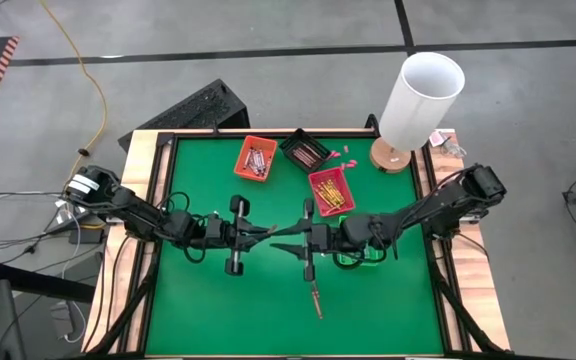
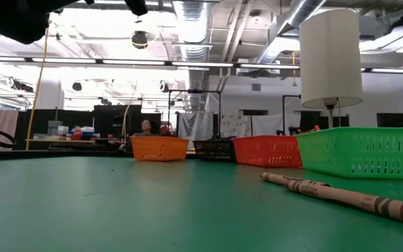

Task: Sort crayons
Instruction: Put the black crayon into the orange bin

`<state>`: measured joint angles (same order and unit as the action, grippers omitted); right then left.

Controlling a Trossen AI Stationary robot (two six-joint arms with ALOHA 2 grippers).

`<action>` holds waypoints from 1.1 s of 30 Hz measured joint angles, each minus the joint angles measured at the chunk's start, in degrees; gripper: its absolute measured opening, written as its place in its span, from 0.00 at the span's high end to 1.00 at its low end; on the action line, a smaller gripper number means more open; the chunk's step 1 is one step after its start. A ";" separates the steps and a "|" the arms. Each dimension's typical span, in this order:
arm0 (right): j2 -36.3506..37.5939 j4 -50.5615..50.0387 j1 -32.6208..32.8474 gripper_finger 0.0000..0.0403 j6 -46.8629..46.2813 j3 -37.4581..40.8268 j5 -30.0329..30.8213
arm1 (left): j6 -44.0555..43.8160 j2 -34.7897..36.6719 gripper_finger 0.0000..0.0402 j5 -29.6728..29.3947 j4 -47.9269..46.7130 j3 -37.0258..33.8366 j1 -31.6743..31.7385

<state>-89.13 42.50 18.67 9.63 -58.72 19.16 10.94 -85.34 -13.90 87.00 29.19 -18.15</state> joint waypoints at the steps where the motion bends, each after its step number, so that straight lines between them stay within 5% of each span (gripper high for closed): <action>1: 0.16 0.13 -0.03 0.70 0.78 0.02 0.00 | 0.04 0.00 0.99 -0.07 -0.02 0.00 0.00; 23: 0.49 5.09 -4.18 0.70 7.39 0.04 -0.18 | 5.47 0.00 0.99 -2.87 2.58 -0.09 0.04; 33: 2.72 4.37 -9.86 0.70 3.91 0.01 -7.99 | 6.85 0.44 0.99 -1.35 2.67 0.02 3.72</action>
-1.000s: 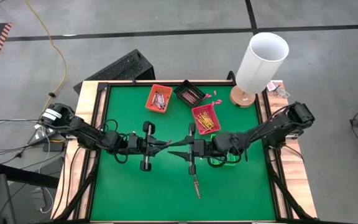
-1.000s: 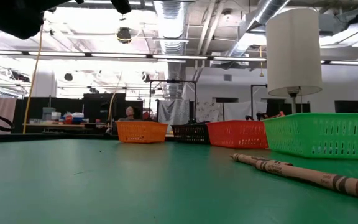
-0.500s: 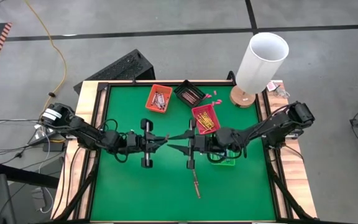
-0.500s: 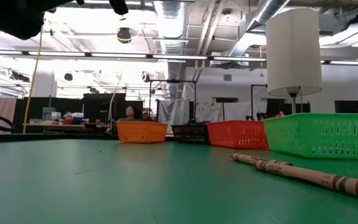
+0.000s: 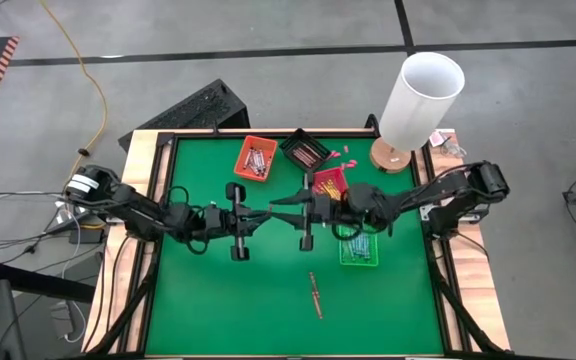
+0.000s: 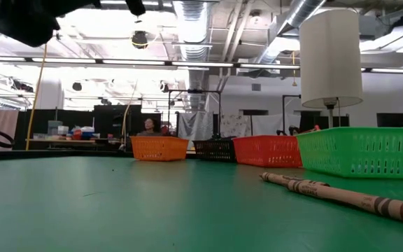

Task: Sort crayons
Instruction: Put the black crayon into the orange bin

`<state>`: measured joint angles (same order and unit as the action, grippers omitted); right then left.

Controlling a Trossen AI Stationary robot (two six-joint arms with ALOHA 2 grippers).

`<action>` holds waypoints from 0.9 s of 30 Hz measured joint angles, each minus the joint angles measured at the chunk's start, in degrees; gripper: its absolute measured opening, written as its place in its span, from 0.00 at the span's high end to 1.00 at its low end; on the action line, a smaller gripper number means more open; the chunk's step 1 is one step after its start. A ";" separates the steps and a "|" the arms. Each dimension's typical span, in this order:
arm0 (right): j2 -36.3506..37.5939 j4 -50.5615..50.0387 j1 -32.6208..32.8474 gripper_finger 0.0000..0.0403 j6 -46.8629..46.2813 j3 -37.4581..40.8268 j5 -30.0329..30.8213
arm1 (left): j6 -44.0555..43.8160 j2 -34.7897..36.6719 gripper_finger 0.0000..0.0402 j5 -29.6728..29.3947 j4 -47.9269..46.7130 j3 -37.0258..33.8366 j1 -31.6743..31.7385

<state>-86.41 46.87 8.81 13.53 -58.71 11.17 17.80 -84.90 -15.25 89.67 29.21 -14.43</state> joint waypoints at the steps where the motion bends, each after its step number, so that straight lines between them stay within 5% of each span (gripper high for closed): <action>1: 0.00 -0.47 -0.82 0.70 -1.49 -0.01 -2.06 | -0.94 0.00 0.99 0.40 -0.25 0.00 0.88; 10: -0.01 -4.14 -6.80 0.72 -7.62 -0.05 -9.81 | -5.96 -0.09 0.99 4.73 -2.42 0.00 7.15; 15: -0.07 -4.43 -7.93 0.94 -7.18 -0.05 -9.86 | -5.38 -0.09 0.99 4.33 -2.85 0.00 8.79; 20: -0.07 -4.52 -8.17 0.98 -5.98 -0.05 -9.85 | -4.98 -0.09 0.99 4.42 -2.82 0.00 8.96; 27: -0.22 -6.39 -10.90 0.99 -5.35 0.01 -9.50 | -3.96 -0.04 0.84 -4.80 -8.37 0.04 9.00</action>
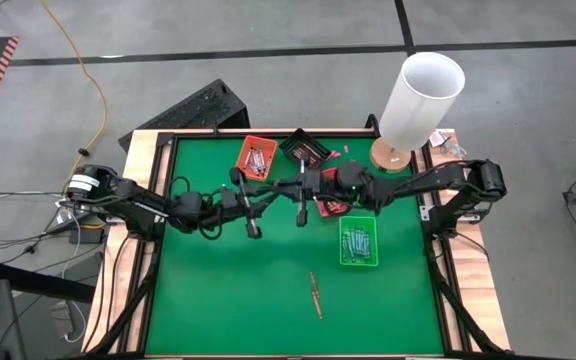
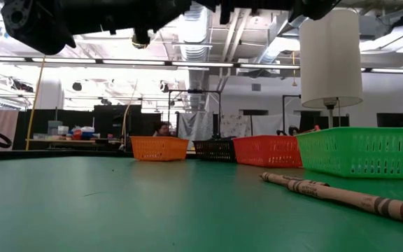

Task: Sort crayons
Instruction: Put the black crayon into the orange bin

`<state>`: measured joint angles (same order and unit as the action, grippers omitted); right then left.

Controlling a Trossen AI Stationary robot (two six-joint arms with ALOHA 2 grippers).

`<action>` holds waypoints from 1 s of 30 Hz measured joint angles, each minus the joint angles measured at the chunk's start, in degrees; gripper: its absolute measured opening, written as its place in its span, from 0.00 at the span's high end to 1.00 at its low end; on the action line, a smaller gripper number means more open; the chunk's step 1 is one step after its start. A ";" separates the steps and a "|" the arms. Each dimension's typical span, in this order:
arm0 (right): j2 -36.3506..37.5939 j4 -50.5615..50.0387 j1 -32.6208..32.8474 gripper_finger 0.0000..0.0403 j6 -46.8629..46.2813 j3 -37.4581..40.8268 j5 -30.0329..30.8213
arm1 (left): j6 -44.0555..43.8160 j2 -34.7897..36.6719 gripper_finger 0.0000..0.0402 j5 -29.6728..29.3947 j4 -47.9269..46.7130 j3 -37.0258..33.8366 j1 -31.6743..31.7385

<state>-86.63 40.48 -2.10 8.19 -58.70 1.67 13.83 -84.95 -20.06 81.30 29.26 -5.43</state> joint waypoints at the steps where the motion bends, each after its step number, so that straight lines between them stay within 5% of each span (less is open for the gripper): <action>1: 0.00 0.01 -0.67 0.99 -0.02 0.02 0.00 | 0.04 0.00 0.81 -0.64 -1.12 0.00 0.09; 11: -0.07 -9.11 -14.61 1.00 -6.96 -0.07 2.75 | -3.10 -0.04 0.56 -15.68 -15.43 -0.02 2.11; 20: -10.26 -13.73 -26.86 1.00 -17.20 -0.07 1.66 | -10.51 -0.04 0.55 -16.20 -23.24 -0.02 3.88; 30: -19.66 -21.75 -29.94 1.00 -24.85 -0.68 1.79 | -14.39 -0.04 0.55 -16.12 -28.25 -0.02 3.82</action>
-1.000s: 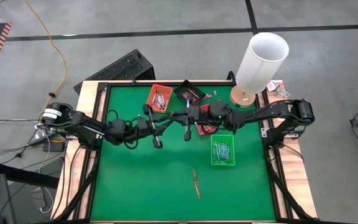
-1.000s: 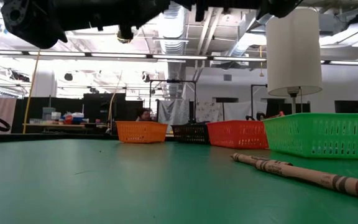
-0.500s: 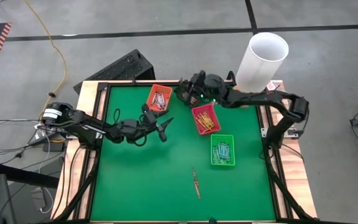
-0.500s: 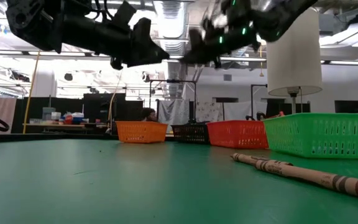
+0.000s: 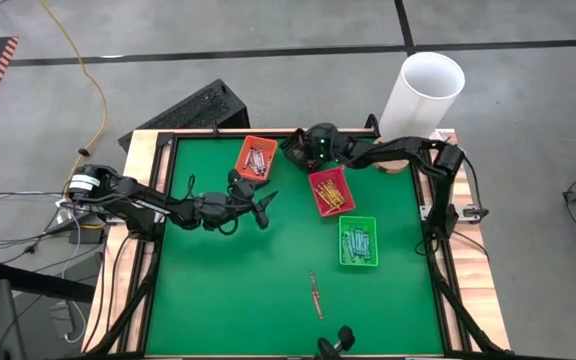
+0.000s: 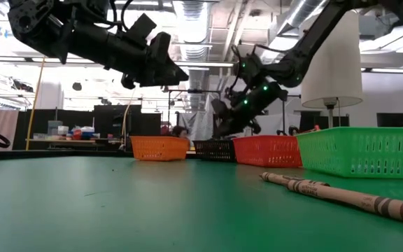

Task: Sort crayons
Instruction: Put the black crayon into the orange bin, then put the brown crayon into the black bin

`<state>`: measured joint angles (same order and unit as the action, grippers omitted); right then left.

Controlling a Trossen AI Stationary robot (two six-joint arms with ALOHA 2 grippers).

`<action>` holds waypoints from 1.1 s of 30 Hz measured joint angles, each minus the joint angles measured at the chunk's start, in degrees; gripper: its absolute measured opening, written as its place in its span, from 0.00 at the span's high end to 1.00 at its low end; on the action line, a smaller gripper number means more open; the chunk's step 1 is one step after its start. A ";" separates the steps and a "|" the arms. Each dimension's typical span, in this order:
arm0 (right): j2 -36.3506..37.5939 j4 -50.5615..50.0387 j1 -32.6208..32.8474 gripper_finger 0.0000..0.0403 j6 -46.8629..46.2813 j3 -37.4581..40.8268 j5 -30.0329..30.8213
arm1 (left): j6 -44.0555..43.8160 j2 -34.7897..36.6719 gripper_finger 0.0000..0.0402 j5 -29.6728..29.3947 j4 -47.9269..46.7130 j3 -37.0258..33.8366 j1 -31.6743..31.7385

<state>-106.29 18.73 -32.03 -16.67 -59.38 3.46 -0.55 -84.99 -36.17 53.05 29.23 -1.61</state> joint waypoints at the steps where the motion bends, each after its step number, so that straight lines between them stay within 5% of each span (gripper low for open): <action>1: -0.06 -2.07 0.02 1.00 -0.22 -0.51 0.70 | -0.36 0.00 0.55 0.00 -0.39 0.00 0.00; 8: -0.06 -16.20 -0.07 0.93 2.03 -6.25 4.11 | -2.63 0.00 0.55 -0.05 -2.05 0.00 0.04; 19: 0.81 -17.03 0.06 0.65 6.13 -8.00 3.32 | -2.75 0.02 0.55 3.97 -6.03 0.00 0.04; 27: 20.37 -26.06 4.15 0.63 13.45 -8.10 -1.18 | 6.75 -0.58 0.55 23.85 -6.90 0.15 0.60; 33: 35.59 -35.44 8.28 0.66 13.82 -8.11 -0.67 | 12.21 -6.41 0.55 43.43 -7.82 7.58 2.25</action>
<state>-70.70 -16.71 -23.76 -2.85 -67.48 2.79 11.66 -91.40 7.26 45.23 36.81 0.64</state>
